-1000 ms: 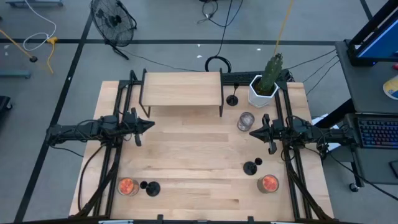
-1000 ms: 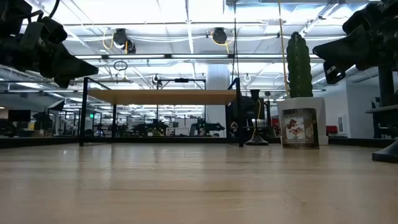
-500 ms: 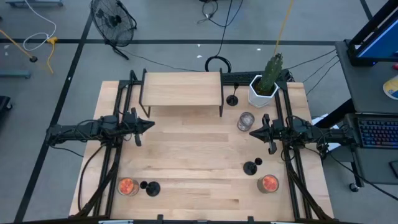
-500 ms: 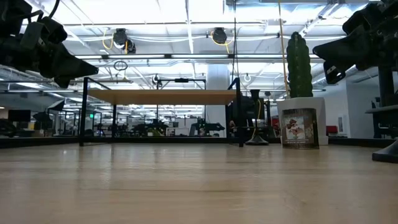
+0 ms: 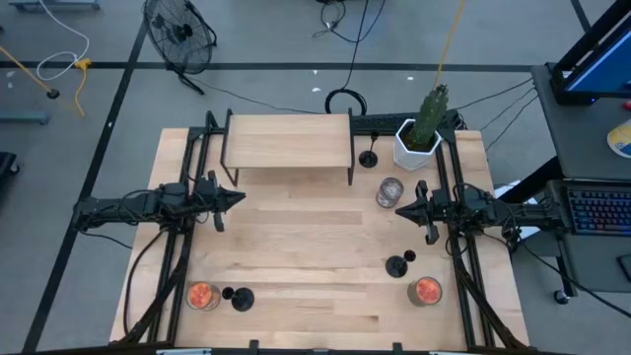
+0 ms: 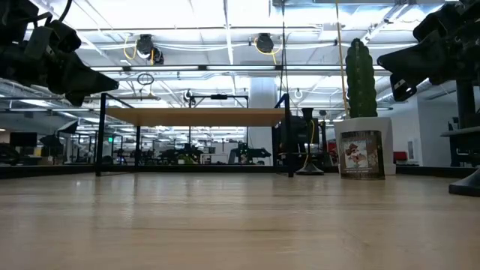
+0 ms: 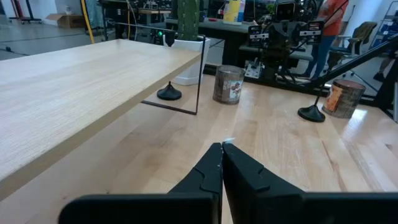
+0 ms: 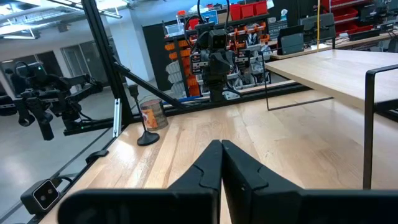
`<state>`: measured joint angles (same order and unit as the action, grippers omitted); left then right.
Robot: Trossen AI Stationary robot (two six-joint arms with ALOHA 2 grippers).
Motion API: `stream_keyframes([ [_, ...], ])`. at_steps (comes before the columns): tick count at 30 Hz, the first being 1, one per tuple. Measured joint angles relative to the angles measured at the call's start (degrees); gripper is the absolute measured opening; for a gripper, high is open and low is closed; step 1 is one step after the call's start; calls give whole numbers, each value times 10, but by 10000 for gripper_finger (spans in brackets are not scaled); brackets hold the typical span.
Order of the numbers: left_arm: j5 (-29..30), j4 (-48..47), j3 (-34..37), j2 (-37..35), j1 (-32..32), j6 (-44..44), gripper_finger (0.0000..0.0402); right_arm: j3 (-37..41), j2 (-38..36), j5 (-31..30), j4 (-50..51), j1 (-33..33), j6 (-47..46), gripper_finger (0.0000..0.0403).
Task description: Pick & Place candle stick holders
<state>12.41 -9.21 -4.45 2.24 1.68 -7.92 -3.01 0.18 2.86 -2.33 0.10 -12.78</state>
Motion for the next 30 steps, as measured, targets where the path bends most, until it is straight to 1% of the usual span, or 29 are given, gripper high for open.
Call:
stream_keyframes([
  [17, 0, 0, 0, 0, 0, 0, 17, 0, 0, -1, 0, 0, 0, 0],
  [21, 0, 0, 0, 0, 0, 0, 17, 0, 0, -54, -6, 0, -3, 0],
  [22, 0, 0, 0, 0, 0, 0, 17, 0, 0, -59, -9, 0, -11, 0],
  [26, 0, 0, 0, 0, 0, 0, 17, 0, 0, -58, -33, 0, -56, 0],
  [30, 0, 0, 0, 0, 0, 0, 17, 0, 0, -59, -32, 0, -61, 0],
])
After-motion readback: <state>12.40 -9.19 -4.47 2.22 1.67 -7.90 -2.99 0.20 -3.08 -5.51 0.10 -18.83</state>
